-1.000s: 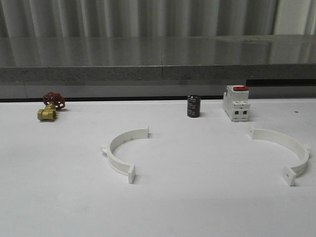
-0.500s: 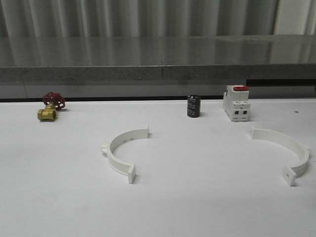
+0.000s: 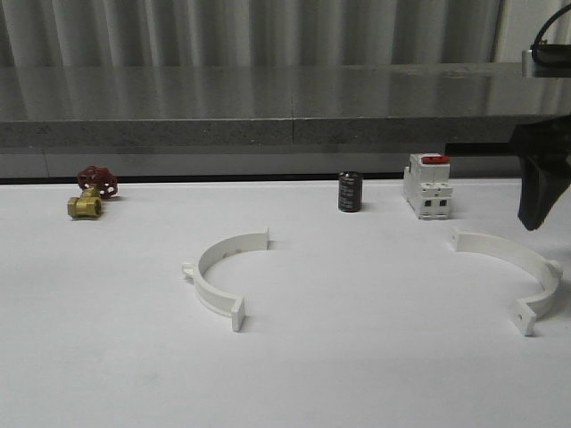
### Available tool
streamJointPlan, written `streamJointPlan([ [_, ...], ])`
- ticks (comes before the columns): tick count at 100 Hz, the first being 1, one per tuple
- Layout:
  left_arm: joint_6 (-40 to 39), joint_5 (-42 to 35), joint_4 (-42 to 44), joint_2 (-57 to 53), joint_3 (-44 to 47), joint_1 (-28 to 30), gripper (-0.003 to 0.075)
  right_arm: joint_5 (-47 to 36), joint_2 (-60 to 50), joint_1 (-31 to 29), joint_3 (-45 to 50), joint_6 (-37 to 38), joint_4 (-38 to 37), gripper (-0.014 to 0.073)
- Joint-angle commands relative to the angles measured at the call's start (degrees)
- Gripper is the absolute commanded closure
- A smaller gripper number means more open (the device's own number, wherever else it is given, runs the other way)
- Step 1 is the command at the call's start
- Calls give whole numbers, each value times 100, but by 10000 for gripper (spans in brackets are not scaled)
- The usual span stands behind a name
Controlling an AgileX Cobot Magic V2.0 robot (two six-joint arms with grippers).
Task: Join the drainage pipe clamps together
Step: 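Lower the right gripper onto the other clamp half and grasp its tab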
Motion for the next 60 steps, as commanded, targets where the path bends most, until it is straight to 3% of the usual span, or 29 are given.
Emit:
streamJointPlan([
  [1,23,-398,-45,4,-168,13,741,-226,-92,-15,-178,-28,-56,-50],
  [60,23,-398,-45,4,-168,13,741,-625,559,-15,-183,-59,-76,-50],
])
